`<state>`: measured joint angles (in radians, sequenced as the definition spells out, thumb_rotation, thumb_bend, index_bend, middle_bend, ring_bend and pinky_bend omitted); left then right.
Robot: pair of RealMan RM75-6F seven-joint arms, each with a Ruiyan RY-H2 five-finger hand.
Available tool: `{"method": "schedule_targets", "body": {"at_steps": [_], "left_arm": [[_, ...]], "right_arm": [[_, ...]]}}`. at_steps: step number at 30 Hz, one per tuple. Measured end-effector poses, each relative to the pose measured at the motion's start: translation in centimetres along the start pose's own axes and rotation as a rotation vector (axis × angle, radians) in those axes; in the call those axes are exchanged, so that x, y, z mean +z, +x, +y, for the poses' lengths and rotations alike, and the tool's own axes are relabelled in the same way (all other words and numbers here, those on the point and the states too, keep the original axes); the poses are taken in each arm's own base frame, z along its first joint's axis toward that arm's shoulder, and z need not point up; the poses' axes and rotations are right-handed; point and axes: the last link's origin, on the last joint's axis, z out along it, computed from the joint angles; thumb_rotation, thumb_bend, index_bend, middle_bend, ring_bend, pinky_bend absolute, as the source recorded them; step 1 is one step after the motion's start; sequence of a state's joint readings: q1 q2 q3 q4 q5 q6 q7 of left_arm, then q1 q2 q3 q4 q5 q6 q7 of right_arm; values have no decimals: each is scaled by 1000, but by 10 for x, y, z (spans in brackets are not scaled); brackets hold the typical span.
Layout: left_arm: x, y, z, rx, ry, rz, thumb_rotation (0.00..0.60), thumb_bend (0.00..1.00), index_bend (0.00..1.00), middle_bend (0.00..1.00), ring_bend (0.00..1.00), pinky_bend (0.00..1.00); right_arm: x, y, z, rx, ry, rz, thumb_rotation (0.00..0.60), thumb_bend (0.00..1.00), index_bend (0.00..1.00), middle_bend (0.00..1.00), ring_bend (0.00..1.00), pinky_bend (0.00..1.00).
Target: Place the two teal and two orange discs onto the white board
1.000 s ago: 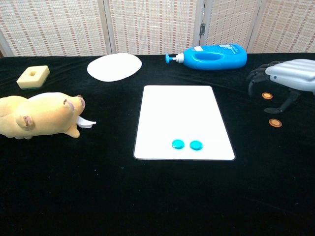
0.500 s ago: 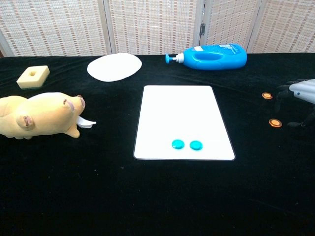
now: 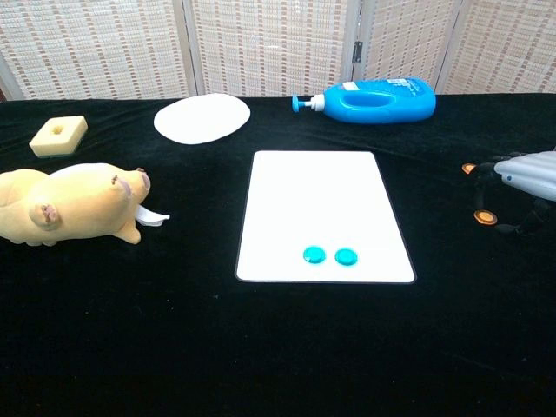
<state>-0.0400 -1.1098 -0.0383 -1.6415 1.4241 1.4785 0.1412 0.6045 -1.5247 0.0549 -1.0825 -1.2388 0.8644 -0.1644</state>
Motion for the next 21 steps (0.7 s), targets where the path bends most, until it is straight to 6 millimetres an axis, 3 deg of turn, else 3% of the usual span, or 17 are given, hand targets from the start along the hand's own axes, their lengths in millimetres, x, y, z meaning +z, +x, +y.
{"method": "schedule_targets", "body": {"at_steps": [13,21], "left_arm": [[0,-2,-3,-2,7,-4,600,100,0,0,0,0],[0,-4,-4,-6,7,-8,600,100,0,0,0,0]], "right_arm": [[3,0,-8,-11,14,-4,589,392,418,159,58,0],[2,2,-10,-9,17,7,590,410,482,178,74,0]]}}
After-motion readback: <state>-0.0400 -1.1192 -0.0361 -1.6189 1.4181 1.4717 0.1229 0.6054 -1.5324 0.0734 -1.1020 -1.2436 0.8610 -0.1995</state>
